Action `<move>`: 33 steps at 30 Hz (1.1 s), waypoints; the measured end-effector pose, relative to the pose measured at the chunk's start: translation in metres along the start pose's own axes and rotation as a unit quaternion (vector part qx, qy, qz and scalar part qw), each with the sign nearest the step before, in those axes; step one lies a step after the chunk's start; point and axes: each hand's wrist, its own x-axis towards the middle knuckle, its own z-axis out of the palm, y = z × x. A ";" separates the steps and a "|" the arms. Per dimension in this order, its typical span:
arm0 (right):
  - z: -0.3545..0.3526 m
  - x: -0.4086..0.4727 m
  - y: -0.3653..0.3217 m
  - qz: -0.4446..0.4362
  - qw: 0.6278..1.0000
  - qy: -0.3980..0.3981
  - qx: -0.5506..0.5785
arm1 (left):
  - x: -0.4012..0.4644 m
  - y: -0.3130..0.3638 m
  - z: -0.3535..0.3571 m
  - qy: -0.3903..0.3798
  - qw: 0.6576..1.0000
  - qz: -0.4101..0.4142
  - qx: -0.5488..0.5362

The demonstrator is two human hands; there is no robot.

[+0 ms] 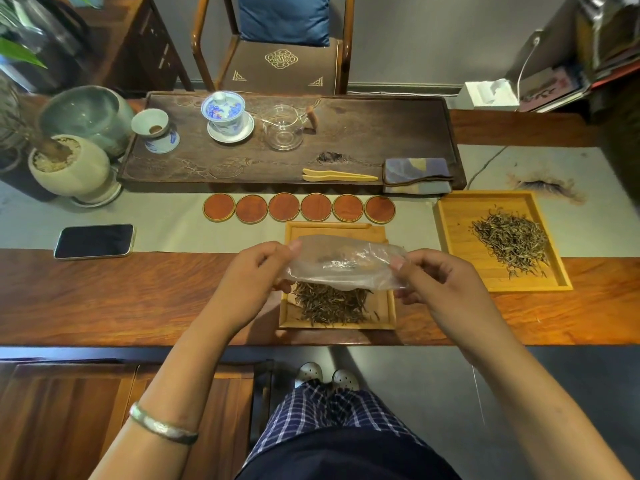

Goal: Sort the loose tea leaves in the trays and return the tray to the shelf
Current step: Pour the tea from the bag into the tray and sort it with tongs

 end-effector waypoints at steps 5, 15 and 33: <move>-0.003 -0.008 0.003 -0.014 1.000 -0.017 -0.009 | 0.016 -0.014 -0.006 0.021 0.969 -0.235 -0.074; -0.018 -0.030 0.037 0.007 0.994 -0.090 -0.069 | 0.016 -0.013 0.023 -0.011 0.994 -0.089 -0.062; 0.001 0.022 0.051 0.106 0.992 0.015 0.063 | 0.005 -0.026 0.018 0.059 0.997 -0.001 -0.055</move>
